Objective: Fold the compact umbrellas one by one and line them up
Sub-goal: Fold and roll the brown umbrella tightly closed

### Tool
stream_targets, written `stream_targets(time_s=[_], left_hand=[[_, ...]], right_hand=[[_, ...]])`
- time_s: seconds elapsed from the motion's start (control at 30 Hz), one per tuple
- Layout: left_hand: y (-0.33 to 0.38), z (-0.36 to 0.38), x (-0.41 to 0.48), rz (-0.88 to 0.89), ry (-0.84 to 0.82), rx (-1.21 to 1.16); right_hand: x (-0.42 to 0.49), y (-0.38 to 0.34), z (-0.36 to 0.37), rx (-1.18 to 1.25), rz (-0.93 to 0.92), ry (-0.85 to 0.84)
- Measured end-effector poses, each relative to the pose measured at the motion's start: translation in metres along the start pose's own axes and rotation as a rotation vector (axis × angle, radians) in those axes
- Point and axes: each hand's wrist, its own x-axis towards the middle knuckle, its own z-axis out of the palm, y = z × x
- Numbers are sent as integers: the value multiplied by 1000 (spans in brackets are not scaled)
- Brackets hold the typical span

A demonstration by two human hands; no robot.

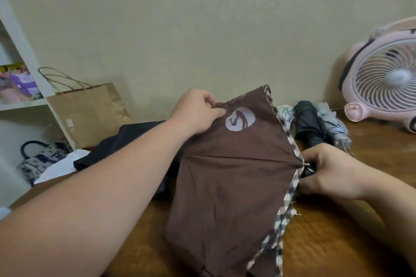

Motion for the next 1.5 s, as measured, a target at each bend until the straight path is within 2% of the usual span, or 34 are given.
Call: stream_targets(time_s=[0.07, 0.17, 0.23, 0.3, 0.4, 0.5, 0.57, 0.67, 0.83, 0.93, 1.03, 1.13, 1.23, 1.37, 1.5], left_hand=[[-10, 7, 2, -22, -30, 82], [-14, 3, -11, 89, -159, -74], [-9, -12, -25, 174, -334, -183], [-7, -33, -38, 210, -570, -186], [-14, -63, -50, 297, -830, -10], [-20, -75, -61, 367, -919, 181], [-24, -76, -66, 406, -903, 240], [-28, -70, -76, 358, -816, 188], [-28, -50, -90, 224, -396, -78], [-21, -41, -91, 59, -243, -113], [-14, -27, -89, -114, -228, -140], [-15, -18, -80, -401, -228, -321], [-10, -16, -70, -560, -278, -470], [-14, -8, -69, -626, -243, -508], [-32, -1, -91, -494, -220, -673]], right_hand=[[-1, 3, -4, 90, 3, 29], [-2, 4, -7, 106, -9, -15], [-1, 7, -7, 93, 11, -48], [2, 12, -9, 112, 46, -44], [4, 20, -13, 170, 74, -36], [2, 21, -14, 220, 114, -56], [2, 25, -14, 254, 132, -70], [2, 27, -12, 319, 119, -108], [3, 28, -11, 399, 104, -171], [4, 23, -9, 365, 114, -217], [4, 18, -4, 328, 143, -247], [3, 15, -2, 282, 165, -260], [2, 14, -3, 273, 187, -257], [3, 13, -3, 196, 184, -242], [5, 17, -5, 118, 188, -180]])
